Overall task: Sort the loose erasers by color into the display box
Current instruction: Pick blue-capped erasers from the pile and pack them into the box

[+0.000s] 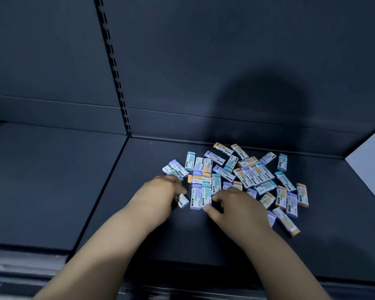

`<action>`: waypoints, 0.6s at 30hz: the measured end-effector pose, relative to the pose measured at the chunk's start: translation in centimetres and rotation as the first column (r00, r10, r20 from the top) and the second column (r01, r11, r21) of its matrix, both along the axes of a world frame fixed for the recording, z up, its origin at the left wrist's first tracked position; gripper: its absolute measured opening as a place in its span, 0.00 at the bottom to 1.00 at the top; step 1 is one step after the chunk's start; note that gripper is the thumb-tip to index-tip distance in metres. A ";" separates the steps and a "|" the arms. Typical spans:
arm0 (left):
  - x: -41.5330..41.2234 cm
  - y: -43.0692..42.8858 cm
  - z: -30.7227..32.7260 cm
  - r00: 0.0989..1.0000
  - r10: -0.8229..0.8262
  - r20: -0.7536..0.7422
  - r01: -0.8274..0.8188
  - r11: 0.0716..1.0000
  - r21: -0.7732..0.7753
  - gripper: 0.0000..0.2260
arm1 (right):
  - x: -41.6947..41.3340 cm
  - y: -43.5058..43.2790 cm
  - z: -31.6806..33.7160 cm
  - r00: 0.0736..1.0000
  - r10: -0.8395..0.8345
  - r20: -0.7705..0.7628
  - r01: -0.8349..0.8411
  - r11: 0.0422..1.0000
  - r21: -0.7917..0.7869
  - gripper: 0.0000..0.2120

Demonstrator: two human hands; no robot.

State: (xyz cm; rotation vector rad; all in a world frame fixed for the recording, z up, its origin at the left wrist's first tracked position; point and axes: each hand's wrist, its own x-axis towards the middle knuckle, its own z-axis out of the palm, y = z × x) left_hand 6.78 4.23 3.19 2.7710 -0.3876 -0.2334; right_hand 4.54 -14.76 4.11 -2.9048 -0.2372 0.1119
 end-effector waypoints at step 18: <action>-1.2 0.8 0.6 0.995 0.070 -0.077 -0.070 0.997 0.014 0.38 | 0.8 -0.6 0.3 0.990 0.142 -0.021 -0.141 0.989 0.037 0.15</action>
